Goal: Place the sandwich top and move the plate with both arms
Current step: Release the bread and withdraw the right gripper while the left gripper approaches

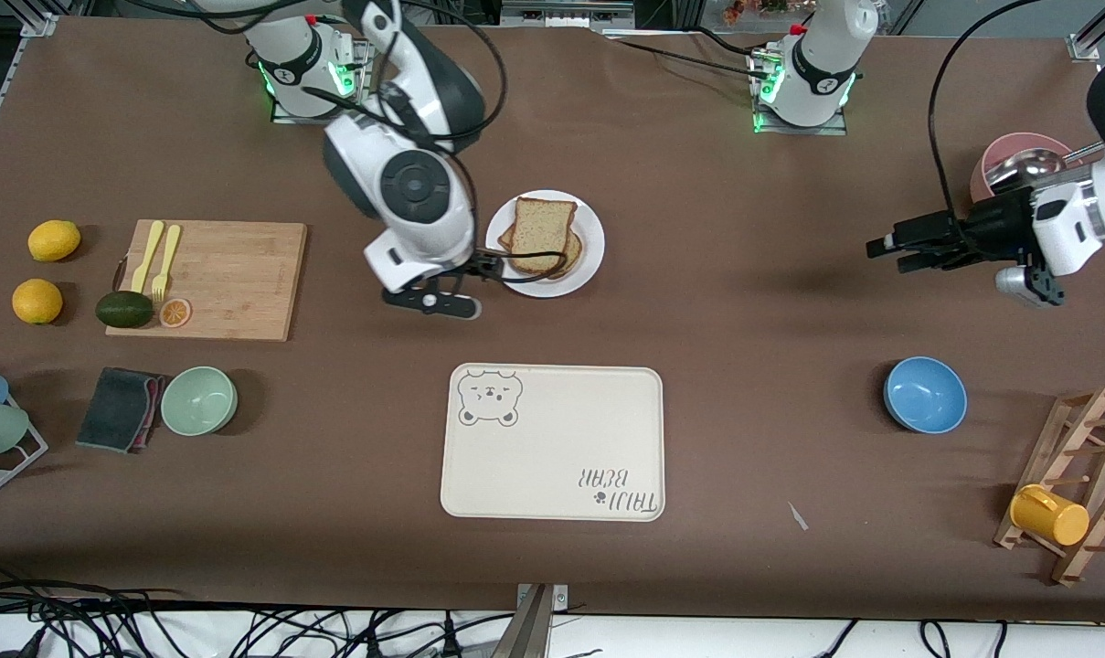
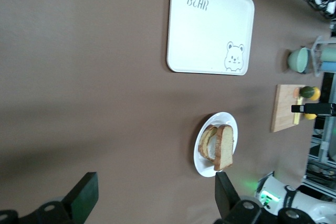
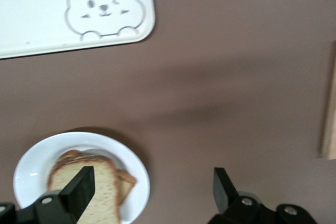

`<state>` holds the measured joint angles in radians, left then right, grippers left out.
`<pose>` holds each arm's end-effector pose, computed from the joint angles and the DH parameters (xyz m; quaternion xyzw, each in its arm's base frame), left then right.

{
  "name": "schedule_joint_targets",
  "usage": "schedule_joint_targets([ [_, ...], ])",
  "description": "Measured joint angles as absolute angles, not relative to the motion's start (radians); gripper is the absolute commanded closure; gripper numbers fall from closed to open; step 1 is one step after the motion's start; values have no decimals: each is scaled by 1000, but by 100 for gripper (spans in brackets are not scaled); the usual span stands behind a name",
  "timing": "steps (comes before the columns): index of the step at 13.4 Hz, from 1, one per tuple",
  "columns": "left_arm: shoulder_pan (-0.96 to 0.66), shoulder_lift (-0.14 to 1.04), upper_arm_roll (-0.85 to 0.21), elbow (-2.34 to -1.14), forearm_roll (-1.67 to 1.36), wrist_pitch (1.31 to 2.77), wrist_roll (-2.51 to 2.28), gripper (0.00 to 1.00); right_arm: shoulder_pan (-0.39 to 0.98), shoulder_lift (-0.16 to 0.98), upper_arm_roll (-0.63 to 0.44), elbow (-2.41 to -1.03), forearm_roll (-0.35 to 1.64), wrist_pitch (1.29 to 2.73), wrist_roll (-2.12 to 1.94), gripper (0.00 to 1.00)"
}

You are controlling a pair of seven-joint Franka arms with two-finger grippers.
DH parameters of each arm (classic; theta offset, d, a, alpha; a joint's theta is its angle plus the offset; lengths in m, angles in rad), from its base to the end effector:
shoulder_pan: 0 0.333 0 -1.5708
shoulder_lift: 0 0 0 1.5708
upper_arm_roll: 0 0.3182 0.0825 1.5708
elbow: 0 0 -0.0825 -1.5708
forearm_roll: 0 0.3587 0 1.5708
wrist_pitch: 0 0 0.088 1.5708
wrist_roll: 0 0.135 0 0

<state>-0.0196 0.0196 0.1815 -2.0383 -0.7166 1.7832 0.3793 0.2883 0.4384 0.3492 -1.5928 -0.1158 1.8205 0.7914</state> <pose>0.5109 0.0076 0.4253 0.9359 0.0189 -0.0356 0.3501 0.5235 0.3424 0.3634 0.9935 -0.0656 -0.0818 0.0452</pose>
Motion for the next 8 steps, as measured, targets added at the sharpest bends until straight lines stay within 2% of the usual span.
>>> schedule_joint_targets([
  [3, -6, 21, 186, -2130, -814, 1801, 502, 2, 190, 345, 307, -1672, -116, 1820, 593, 0],
  [8, 37, 27, 198, -2233, -939, 1816, 674, 3, 158, 225, 102, -1703, -80, 1812, 312, 0],
])
